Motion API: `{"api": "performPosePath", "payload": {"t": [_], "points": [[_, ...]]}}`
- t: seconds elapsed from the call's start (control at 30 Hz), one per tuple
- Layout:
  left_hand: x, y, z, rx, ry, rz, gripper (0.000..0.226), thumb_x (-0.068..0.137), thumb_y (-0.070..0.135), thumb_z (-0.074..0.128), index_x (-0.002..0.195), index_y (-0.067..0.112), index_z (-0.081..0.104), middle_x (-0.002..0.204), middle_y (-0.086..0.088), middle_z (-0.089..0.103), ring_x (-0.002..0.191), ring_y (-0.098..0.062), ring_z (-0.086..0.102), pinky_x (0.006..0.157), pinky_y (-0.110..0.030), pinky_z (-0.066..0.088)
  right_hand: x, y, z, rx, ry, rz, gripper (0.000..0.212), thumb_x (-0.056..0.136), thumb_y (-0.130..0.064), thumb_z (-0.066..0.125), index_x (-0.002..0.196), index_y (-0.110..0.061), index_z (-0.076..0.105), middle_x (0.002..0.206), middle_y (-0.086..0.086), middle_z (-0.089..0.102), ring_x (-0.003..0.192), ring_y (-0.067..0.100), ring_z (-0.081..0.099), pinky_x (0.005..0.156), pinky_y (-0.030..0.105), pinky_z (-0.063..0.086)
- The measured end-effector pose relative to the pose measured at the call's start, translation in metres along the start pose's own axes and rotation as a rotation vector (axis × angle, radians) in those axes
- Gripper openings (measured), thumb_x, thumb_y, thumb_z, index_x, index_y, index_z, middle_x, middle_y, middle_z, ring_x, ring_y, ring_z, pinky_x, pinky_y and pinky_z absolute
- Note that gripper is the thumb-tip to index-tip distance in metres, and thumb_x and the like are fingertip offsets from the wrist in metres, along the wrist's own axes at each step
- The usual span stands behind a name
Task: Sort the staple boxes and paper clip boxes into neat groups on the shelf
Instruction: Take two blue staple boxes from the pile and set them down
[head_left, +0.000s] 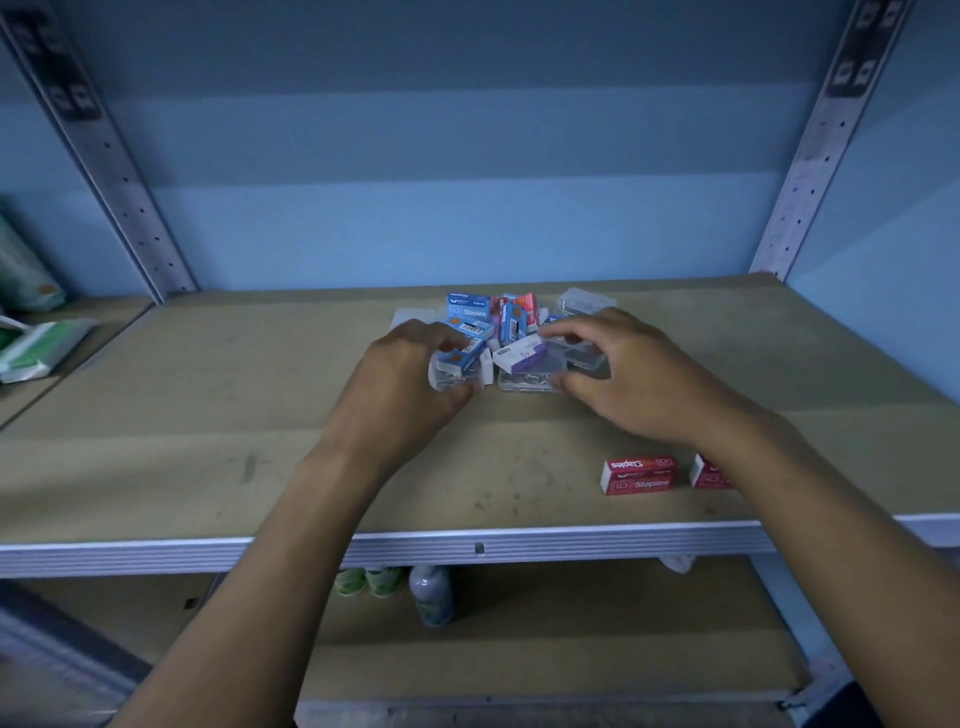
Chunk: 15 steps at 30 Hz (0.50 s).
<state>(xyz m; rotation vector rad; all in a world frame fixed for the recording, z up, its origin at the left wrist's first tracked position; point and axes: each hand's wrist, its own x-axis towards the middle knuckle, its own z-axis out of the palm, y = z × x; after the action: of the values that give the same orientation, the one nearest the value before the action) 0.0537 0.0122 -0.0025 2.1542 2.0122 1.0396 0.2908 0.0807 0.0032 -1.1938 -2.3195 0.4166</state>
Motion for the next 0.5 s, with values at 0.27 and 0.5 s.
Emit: {"api": "performPosePath", "payload": {"t": [0.27,0.5], "points": [[0.012,-0.01,0.008,-0.021,-0.019,-0.068,0.05,0.074,0.042,0.079,0.119,0.024,0.065,0.116,0.002,0.063,0.09,-0.01,0.054,0.077,-0.02,0.038,0.043,-0.018,0.021,0.011,0.063,0.032,0.054,0.091,-0.033,0.07,0.14,-0.037,0.049,0.13,-0.003,0.05,0.121,0.014,0.051,0.093,0.028,0.041],[0.018,-0.013,0.011,-0.054,-0.017,-0.121,0.047,0.073,0.041,0.08,0.115,0.024,0.068,0.113,0.001,0.065,0.096,-0.015,0.058,0.08,-0.022,0.042,0.063,-0.02,0.035,-0.024,0.057,0.062,0.052,0.093,-0.032,0.068,0.141,-0.03,0.049,0.132,-0.001,0.054,0.117,0.015,0.054,0.097,0.033,0.046]]}}
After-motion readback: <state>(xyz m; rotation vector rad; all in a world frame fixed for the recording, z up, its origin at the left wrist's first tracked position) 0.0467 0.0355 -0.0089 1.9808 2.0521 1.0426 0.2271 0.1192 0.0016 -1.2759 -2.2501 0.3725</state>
